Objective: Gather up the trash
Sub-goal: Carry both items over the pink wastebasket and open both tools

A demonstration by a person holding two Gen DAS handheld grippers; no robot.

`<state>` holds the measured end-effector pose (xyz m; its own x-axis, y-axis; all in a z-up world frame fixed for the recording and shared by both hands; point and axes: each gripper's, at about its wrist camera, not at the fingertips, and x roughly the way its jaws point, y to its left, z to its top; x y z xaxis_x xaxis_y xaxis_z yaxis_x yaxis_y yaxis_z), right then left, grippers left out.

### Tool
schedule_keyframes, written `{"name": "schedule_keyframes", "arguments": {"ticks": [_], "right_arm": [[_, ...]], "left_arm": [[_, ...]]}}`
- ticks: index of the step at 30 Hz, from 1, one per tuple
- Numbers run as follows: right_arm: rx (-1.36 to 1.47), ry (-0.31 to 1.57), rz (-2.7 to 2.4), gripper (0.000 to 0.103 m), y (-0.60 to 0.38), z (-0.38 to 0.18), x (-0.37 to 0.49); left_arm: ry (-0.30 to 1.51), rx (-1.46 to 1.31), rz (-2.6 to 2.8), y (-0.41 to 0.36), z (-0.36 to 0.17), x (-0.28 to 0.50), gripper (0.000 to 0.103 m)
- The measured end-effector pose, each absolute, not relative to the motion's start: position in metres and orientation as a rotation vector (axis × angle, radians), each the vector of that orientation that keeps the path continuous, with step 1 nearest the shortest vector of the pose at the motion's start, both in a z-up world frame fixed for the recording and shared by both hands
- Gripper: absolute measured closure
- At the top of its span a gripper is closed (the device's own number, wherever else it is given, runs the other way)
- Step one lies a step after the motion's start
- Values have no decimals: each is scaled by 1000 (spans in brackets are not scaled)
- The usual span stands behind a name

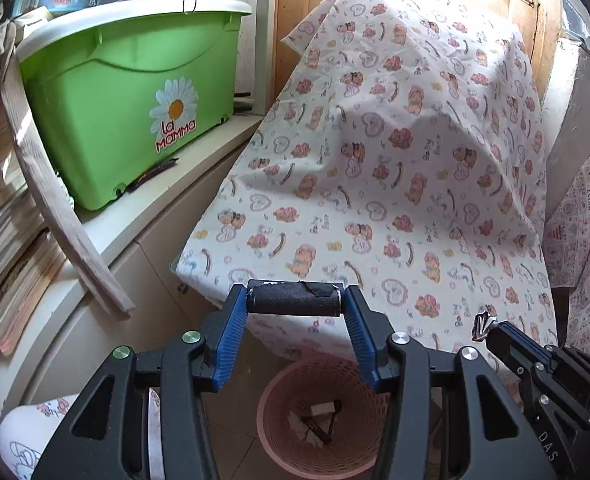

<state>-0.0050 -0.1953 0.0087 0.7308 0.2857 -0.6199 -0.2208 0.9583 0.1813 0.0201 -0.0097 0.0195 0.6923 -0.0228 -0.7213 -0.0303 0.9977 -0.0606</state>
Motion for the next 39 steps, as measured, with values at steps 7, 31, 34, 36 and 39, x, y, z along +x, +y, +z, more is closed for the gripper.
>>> {"name": "schedule_keyframes", "arguments": {"ticks": [7, 31, 34, 36, 39], "right_arm": [[62, 762, 322, 99, -180, -17, -30], [-76, 1103, 334, 99, -142, -118, -1], [-83, 1175, 308, 99, -140, -139, 4], [-83, 1214, 302, 99, -139, -151, 6], [-109, 1245, 282, 99, -138, -163, 7]], "left_arm": [[883, -37, -2, -12, -17, 17, 56], [1358, -148, -46, -15, -141, 45, 56], [1397, -144, -46, -17, -155, 45, 56], [1420, -115, -44, -20, -163, 44, 55], [1459, -114, -58, -23, -173, 42, 55]]}}
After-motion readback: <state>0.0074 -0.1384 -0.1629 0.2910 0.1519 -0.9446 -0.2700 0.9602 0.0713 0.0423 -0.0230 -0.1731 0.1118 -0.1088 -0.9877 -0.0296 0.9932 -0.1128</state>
